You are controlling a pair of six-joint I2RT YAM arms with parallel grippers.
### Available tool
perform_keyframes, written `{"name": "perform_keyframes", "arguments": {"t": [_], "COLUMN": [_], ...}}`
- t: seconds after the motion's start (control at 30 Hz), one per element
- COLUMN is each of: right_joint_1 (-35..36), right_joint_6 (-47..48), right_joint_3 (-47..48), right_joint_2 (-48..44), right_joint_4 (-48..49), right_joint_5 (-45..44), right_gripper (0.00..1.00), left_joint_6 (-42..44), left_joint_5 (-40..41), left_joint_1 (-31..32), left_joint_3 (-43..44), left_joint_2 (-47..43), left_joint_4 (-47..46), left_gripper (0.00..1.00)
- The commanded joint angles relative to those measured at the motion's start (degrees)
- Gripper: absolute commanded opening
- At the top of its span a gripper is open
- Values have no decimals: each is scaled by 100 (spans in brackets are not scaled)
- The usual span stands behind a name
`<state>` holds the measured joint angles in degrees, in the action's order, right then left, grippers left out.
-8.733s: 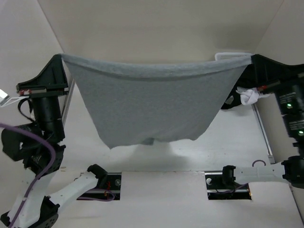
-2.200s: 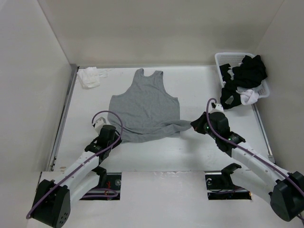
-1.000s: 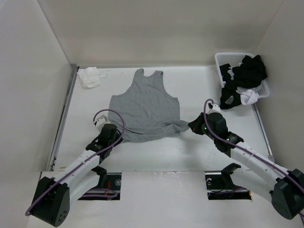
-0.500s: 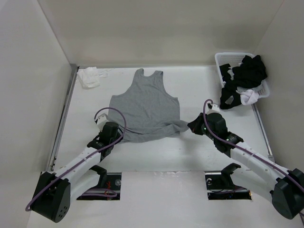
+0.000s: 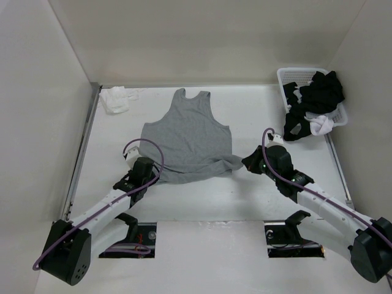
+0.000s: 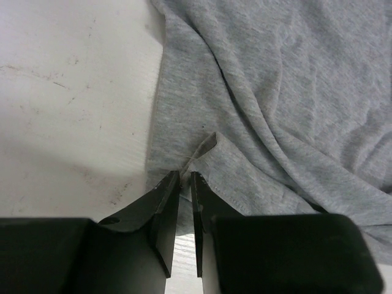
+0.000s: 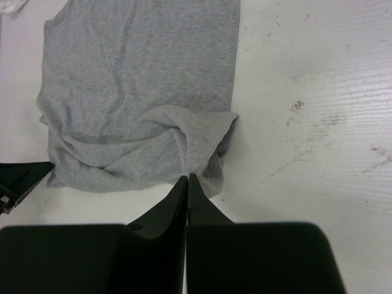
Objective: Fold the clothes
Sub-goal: Fold the tank top
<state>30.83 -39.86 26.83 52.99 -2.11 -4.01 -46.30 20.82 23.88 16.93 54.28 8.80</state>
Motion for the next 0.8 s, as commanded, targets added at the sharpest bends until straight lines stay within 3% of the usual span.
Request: {"name": "perform_keyframes", "arguments": {"t": [0.0, 0.4, 0.6, 0.77], "right_joint_1": [59, 77, 103, 638], "right_joint_6": [48, 48, -75, -294], "right_joint_3": [33, 15, -55, -11], "right_joint_2": [-8, -175, -815, -1668], "right_joint_4": [325, 325, -69, -1018], "right_joint_5": [14, -21, -196, -626], "right_gripper": [0, 0, 0, 0], "left_joint_6": [43, -36, -308, -704], "left_joint_5": [71, -34, 88, 396], "left_joint_1": [68, 156, 297, 428], "left_joint_3": [223, 293, 802, 1260], "left_joint_2": [-190, -567, -1726, -3009], "left_joint_4": [-115, 34, 832, 1895], "left_gripper": [12, 0, 0, 0]}}
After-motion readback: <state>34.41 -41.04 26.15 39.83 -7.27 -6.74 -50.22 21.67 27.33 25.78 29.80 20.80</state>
